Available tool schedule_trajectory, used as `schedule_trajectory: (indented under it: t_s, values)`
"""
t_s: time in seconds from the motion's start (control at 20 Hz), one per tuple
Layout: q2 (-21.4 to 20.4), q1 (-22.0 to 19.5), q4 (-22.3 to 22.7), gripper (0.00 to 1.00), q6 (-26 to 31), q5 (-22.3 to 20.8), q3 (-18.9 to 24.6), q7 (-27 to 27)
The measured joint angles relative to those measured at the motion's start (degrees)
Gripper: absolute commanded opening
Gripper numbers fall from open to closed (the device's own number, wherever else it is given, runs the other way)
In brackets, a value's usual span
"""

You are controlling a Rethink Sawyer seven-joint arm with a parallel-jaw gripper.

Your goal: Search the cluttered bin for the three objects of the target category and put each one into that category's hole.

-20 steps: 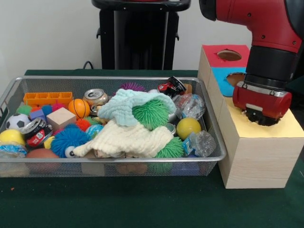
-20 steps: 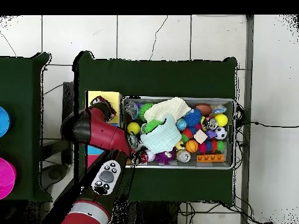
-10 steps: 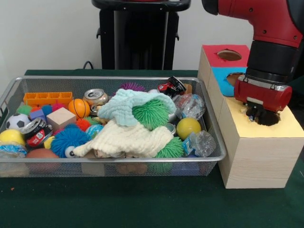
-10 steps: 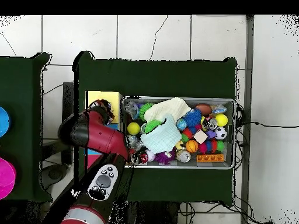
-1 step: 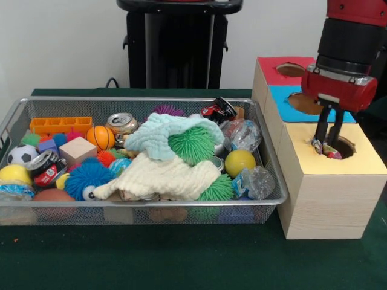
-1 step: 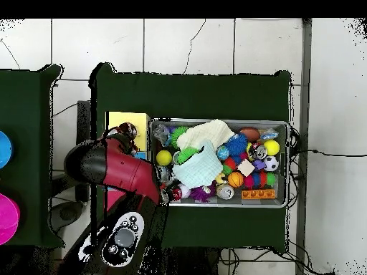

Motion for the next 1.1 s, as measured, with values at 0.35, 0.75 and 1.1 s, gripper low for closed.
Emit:
schedule_trajectory:
  t_s: [0.35, 0.75, 1.1]
  values:
    - [-1.8, -0.4, 0.0, 1.00, 0.0, -1.7, -0.2, 0.0]
    - [-2.8, 1.8, 0.0, 1.00, 1.0, -3.5, -6.8, 0.0]
    - [-3.5, 5.4, -0.7, 1.00, 2.8, -7.3, -17.5, 0.0]
